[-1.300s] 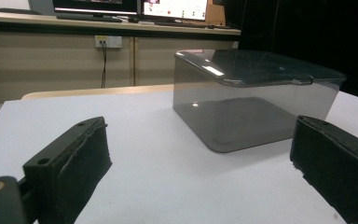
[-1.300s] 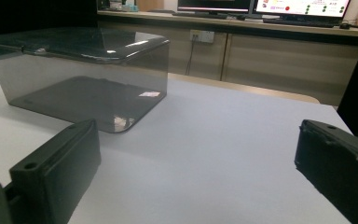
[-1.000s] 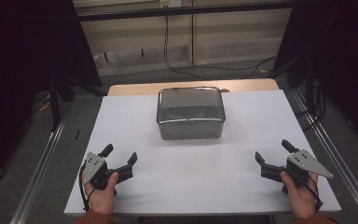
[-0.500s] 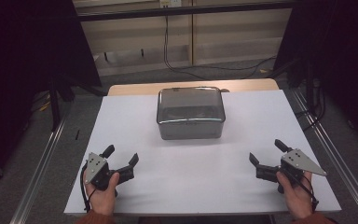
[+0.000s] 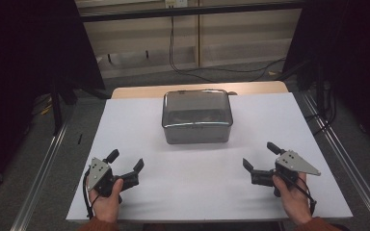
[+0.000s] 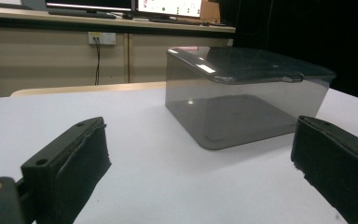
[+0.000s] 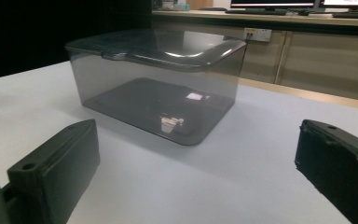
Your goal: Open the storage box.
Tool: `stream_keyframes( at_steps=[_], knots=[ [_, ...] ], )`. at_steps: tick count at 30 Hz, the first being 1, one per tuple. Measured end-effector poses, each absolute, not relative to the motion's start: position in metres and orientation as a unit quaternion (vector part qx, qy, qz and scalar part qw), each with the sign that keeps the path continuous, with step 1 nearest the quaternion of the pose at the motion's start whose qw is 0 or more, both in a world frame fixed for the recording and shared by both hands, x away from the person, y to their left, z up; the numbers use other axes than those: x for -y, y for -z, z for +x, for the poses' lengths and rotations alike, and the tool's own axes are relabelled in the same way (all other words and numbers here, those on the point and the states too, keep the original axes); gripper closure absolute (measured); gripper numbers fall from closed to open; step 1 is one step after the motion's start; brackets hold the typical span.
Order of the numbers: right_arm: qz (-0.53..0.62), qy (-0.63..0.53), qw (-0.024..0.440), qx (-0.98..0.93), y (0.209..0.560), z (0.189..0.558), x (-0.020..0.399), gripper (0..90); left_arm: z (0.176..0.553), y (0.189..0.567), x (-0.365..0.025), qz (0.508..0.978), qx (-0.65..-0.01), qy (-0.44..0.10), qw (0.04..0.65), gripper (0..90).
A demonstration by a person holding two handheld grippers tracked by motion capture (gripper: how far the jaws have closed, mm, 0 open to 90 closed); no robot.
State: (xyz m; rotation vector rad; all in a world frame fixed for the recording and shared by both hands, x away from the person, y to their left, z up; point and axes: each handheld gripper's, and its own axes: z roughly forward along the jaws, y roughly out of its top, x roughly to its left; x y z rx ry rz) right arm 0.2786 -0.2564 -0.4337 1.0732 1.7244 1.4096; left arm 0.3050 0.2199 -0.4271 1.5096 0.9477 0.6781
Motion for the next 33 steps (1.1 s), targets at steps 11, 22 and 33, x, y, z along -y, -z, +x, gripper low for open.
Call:
stream_keyframes(
  at_steps=[11, 22, 33],
  knots=[
    [0.393, -0.549, 0.307, -0.671, 0.431, 0.293, 0.230, 0.0, 0.305, 0.427, -0.221, 0.650, -0.402, -0.292, 0.575, 3.8],
    [0.375, -0.558, 0.303, -0.675, 0.426, 0.306, 0.212, 0.0, 0.307, 0.429, -0.220, 0.652, -0.405, -0.285, 0.574, 3.8],
    [0.354, -0.566, 0.298, -0.682, 0.422, 0.318, 0.194, 0.0, 0.307, 0.429, -0.220, 0.652, -0.403, -0.288, 0.574, 3.8]
  ],
)
